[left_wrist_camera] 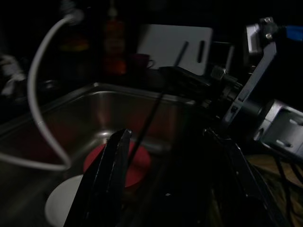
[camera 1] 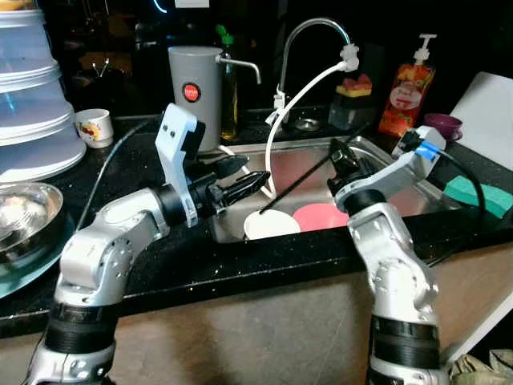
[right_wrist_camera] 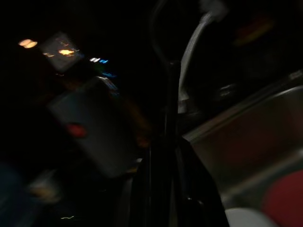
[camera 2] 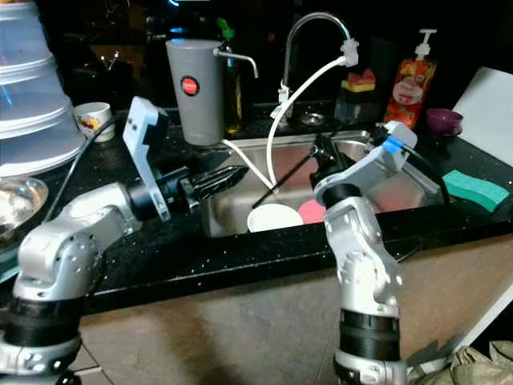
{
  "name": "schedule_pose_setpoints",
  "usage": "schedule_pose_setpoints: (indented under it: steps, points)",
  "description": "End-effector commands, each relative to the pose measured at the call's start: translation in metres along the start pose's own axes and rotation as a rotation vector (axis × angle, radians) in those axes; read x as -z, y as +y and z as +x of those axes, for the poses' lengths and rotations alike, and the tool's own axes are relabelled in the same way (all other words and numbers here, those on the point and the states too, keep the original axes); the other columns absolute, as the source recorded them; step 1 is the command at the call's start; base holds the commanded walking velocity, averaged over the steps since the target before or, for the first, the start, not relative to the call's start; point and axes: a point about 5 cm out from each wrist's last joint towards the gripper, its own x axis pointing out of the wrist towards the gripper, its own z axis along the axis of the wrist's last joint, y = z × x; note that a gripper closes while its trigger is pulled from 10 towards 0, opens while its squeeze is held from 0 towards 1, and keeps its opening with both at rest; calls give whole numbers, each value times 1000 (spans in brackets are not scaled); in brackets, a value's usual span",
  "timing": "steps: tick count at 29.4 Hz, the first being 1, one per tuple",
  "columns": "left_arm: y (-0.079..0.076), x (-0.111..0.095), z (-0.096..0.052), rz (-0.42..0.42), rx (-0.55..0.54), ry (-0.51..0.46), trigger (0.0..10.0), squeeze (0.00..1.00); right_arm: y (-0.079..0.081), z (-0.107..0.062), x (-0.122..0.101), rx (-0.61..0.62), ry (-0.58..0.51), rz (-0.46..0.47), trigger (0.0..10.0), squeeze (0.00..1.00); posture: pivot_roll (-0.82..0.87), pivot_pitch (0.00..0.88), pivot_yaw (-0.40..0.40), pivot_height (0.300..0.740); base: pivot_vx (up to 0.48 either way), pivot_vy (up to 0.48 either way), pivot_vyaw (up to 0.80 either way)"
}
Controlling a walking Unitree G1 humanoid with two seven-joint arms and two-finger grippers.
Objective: Kitchen organization
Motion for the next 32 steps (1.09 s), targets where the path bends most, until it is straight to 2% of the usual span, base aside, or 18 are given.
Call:
schedule_pose_setpoints:
  steps: [1,5,7,11,12,13,16,17,18,19,22,23,24,25,27,28,30,32]
  points:
    - [11,-2,-8,7,-96,7,10000,0,-2,2,11,25,11,-44,10000,996,153,77,-34,740,0,0,0]
    - [26,-4,-16,4,-227,2,10000,0,0,0,32,7,86,-51,10000,1000,163,75,-43,740,0,0,0]
    - [45,-10,-27,6,-381,-10,10000,0,4,-8,50,-28,157,-41,10000,1000,165,76,-47,740,0,0,0]
    - [50,-12,-31,5,-425,-17,10000,0,5,-10,54,-33,165,-42,10000,1000,166,77,-50,740,0,0,0]
    - [58,-17,-38,23,-498,-22,10000,0,7,-13,55,-48,154,-23,10000,0,165,78,-51,740,0,0,0]
    - [69,-24,-48,83,-593,3,10000,0,8,-14,50,-61,129,-6,10000,0,161,79,-49,740,0,0,0]
    - [78,-29,-60,159,-667,69,10000,0,8,-16,44,-68,103,6,10000,0,155,77,-43,740,0,0,0]
    - [86,-35,-73,264,-736,170,10000,0,9,-18,36,-76,73,12,10000,0,152,78,-40,740,0,0,0]
    - [86,-35,-73,264,-736,170,10000,0,9,-18,36,-76,73,12,10000,0,152,78,-40,740,0,0,0]
    - [94,-45,-89,348,-792,252,10000,0,9,-19,29,-81,47,10,10000,0,154,77,-34,740,0,0,0]
    - [100,-57,-106,396,-839,327,10000,0,9,-21,23,-84,26,8,10000,0,152,76,-27,740,0,0,0]
    - [104,-76,-129,497,-858,422,10000,0,9,-23,17,-89,2,-1,10000,0,152,74,-25,740,0,0,0]
    - [104,-76,-129,497,-858,422,10000,0,9,-23,17,-89,2,-1,10000,0,152,74,-25,740,0,0,0]
    - [108,-86,-146,593,-890,440,10000,0,9,-24,14,-93,-7,-5,10000,0,157,73,-22,740,0,0,0]
    - [110,-87,-150,610,-905,434,10000,0,9,-24,15,-94,-8,-6,10000,0,162,70,-21,740,0,0,0]
    - [108,-88,-152,655,-912,361,10000,0,9,-24,15,-95,-8,-7,10000,0,168,68,-24,740,0,0,0]
    - [99,-73,-157,550,-967,192,10000,0,8,-24,17,-96,-4,-13,10000,0,172,69,-27,740,0,0,0]
    - [92,-65,-157,524,-978,150,10000,0,7,-25,18,-96,0,-14,10000,0,180,70,-35,740,0,0,0]
